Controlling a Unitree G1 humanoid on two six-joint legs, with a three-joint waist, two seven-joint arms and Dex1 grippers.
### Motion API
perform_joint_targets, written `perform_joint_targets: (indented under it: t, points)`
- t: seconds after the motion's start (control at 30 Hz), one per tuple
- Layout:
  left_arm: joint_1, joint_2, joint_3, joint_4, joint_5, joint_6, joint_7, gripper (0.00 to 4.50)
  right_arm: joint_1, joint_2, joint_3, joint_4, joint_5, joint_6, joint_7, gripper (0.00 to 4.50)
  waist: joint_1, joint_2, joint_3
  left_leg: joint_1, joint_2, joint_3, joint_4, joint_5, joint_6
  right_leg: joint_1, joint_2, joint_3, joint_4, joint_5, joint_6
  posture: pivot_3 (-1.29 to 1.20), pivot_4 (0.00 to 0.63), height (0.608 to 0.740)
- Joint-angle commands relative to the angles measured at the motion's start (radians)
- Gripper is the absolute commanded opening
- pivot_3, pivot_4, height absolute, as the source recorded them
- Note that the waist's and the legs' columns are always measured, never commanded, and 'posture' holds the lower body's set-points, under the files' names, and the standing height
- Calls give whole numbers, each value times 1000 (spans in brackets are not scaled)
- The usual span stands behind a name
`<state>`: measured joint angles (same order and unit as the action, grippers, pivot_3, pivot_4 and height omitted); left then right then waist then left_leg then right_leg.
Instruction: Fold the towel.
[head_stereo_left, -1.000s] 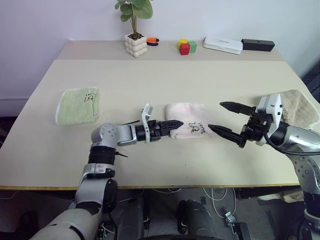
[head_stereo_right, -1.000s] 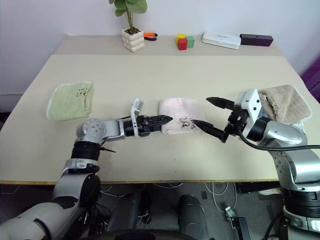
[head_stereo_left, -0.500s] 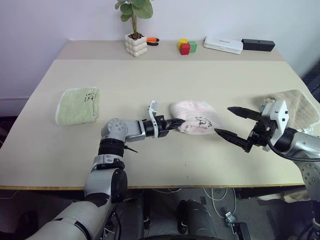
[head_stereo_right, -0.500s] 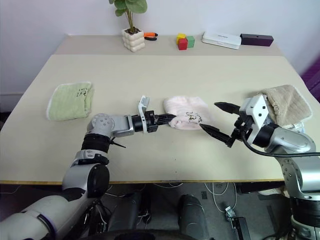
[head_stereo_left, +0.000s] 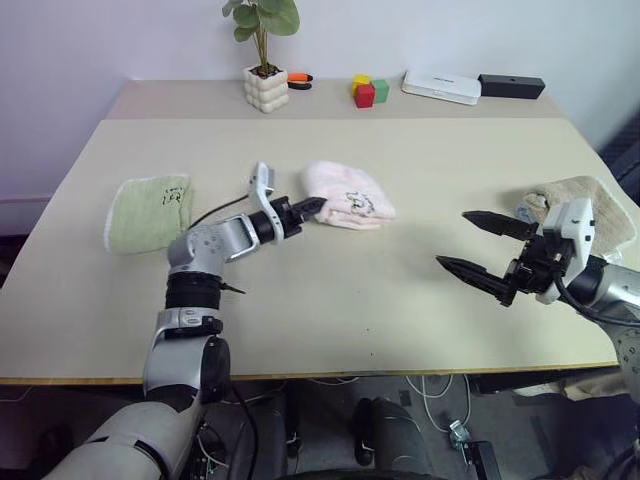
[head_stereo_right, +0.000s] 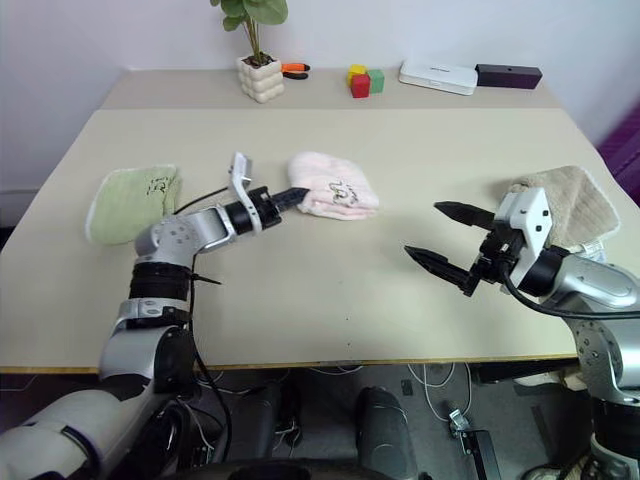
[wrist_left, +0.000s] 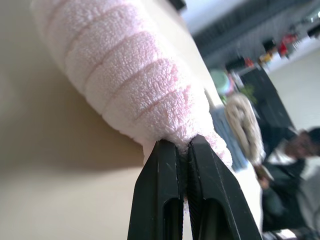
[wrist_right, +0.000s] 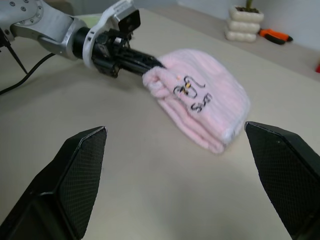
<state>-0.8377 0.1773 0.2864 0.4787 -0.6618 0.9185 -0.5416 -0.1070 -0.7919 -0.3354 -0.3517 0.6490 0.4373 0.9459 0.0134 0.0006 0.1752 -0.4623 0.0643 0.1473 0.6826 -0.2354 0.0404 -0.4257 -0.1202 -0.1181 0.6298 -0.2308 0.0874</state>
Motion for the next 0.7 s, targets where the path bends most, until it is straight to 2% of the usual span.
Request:
perform_joint_targets:
  t: [0.03, 0.37, 0.47, 0.6, 0.7]
  points:
    - [-32, 75, 25, -54, 22, -97, -20, 20, -42, 3, 10, -14, 17, -5, 1, 4500, -1, 0, 0, 0, 0, 0, 0, 0, 0, 0, 0, 0, 0, 0, 0, 0, 150, 740]
    - [-104, 320, 136, -56, 30, -240, -11, 20, -106, 19, 47, 20, 68, 22, 36, 4500, -3, -1, 1, 0, 0, 1, 0, 0, 0, -1, 0, 0, 0, 2, 3, 0, 150, 740]
    - [-99, 355, 145, -66, 24, -251, -14, 20, -125, 23, 61, 34, 62, 21, 43, 4500, 1, -1, 1, 0, 0, 1, 0, 0, 0, -1, 0, 0, 0, 2, 3, 0, 150, 740]
    - [-54, 430, 188, -94, 34, -278, 11, 20, -164, 27, 88, 66, 51, 19, 61, 4500, -4, -2, 2, 0, 0, 1, 0, 0, 0, -1, 0, 0, 0, 2, 3, 0, 150, 740]
    - [5, 449, 231, -155, 10, -277, 29, 20, -185, 24, 96, 92, 49, 16, 79, 4500, -5, -2, 2, 0, 0, 2, -1, 0, -1, -1, 1, 0, 1, 2, 4, 0, 150, 740]
